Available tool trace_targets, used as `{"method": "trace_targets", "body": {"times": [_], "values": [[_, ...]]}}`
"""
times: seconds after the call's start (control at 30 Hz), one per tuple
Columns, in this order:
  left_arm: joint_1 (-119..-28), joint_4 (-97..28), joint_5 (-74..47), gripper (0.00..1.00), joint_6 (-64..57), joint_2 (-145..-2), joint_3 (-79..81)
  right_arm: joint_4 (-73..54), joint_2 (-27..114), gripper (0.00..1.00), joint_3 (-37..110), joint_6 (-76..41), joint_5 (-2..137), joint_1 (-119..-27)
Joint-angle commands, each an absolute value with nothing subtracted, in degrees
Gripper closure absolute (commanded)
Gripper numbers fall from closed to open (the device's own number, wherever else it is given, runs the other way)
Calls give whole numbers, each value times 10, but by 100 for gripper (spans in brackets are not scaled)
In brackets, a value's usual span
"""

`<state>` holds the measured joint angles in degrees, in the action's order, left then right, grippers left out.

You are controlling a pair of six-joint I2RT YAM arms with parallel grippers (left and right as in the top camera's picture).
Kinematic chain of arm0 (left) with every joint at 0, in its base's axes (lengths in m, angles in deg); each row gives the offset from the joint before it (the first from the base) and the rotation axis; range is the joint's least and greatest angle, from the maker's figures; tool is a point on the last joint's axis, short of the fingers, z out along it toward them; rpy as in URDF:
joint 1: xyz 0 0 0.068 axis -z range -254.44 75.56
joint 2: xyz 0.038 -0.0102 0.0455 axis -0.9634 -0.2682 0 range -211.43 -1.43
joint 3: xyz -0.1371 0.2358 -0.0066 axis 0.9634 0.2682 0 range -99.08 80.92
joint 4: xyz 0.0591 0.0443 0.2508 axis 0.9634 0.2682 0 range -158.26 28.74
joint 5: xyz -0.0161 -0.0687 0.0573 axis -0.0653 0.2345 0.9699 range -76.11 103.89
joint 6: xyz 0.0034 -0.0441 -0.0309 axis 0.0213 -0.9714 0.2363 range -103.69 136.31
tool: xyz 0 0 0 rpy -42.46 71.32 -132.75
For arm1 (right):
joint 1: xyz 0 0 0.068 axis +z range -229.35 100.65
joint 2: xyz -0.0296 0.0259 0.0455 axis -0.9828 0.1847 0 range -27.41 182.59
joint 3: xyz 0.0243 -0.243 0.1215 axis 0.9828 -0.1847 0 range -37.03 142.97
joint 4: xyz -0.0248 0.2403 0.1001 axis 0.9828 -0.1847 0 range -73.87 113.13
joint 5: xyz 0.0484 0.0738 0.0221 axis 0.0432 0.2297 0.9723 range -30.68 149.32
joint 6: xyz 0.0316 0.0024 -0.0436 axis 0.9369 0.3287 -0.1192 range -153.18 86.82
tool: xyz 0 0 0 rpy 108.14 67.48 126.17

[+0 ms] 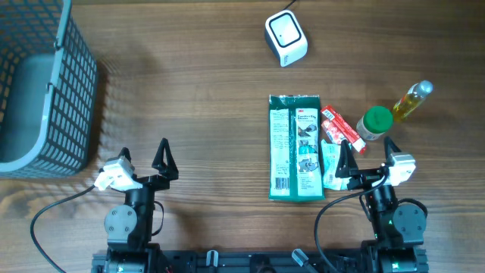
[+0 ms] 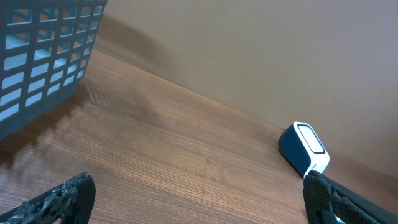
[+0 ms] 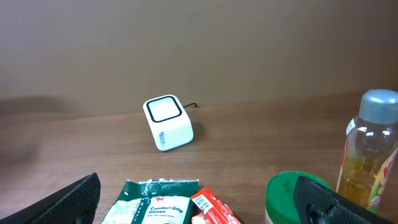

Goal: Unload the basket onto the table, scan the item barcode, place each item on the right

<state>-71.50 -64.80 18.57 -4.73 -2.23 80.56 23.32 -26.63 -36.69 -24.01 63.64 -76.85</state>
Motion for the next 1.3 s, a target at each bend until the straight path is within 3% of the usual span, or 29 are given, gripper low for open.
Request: {"method": "trace_targets", "body": {"times": [0.0,0.63,0.87,1.27], "values": [[-717,-646,195,0,-36,-18,806,233,-272,0,-368,-223,623,-772],[-717,-652,270,0,-34,-18,806,233,-272,0,-368,-223,623,-772],[-717,-650,223,0,72,-18,806,233,-272,0,-368,-223,623,-772],[-717,-641,153,0,105,-18,806,233,-272,0,-368,-223,623,-772]]}}
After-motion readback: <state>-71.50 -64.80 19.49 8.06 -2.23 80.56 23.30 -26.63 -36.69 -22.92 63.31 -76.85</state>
